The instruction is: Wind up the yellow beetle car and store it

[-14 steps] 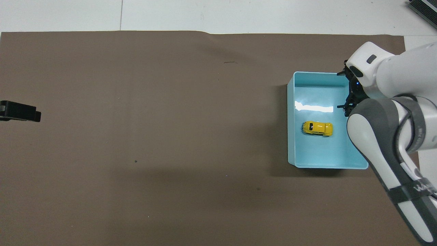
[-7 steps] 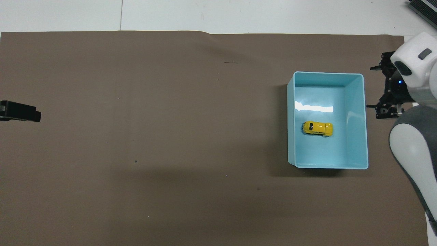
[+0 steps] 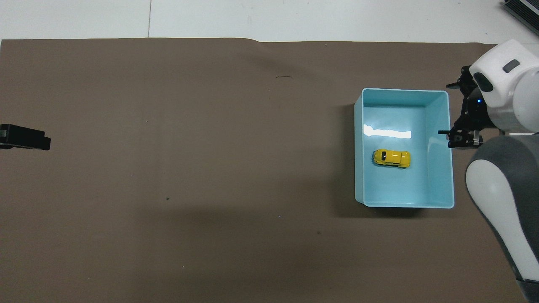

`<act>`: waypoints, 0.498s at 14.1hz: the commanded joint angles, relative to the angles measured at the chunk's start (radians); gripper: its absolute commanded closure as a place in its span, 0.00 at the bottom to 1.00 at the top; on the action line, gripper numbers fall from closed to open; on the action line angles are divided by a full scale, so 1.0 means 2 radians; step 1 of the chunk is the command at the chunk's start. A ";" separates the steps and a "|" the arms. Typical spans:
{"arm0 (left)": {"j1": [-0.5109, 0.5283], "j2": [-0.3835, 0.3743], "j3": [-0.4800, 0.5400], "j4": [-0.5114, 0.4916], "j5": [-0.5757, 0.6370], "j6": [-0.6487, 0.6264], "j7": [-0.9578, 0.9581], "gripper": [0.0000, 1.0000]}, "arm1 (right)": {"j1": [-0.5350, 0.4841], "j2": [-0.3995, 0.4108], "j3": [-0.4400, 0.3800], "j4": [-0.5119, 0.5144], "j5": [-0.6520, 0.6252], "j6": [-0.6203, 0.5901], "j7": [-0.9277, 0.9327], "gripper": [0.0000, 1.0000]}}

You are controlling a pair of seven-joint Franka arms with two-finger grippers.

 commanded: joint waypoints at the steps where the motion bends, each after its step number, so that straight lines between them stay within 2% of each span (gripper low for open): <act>1: 0.004 -0.008 0.000 -0.003 -0.005 -0.006 0.005 0.00 | 0.005 -0.010 -0.004 -0.003 0.004 -0.010 0.011 0.00; 4: 0.004 -0.008 0.000 -0.003 -0.005 -0.006 0.005 0.00 | 0.005 -0.011 -0.008 0.018 0.004 -0.018 0.032 0.00; 7: 0.004 -0.008 0.000 -0.003 -0.005 -0.006 0.005 0.00 | 0.005 -0.012 -0.016 0.028 0.011 -0.046 0.120 0.00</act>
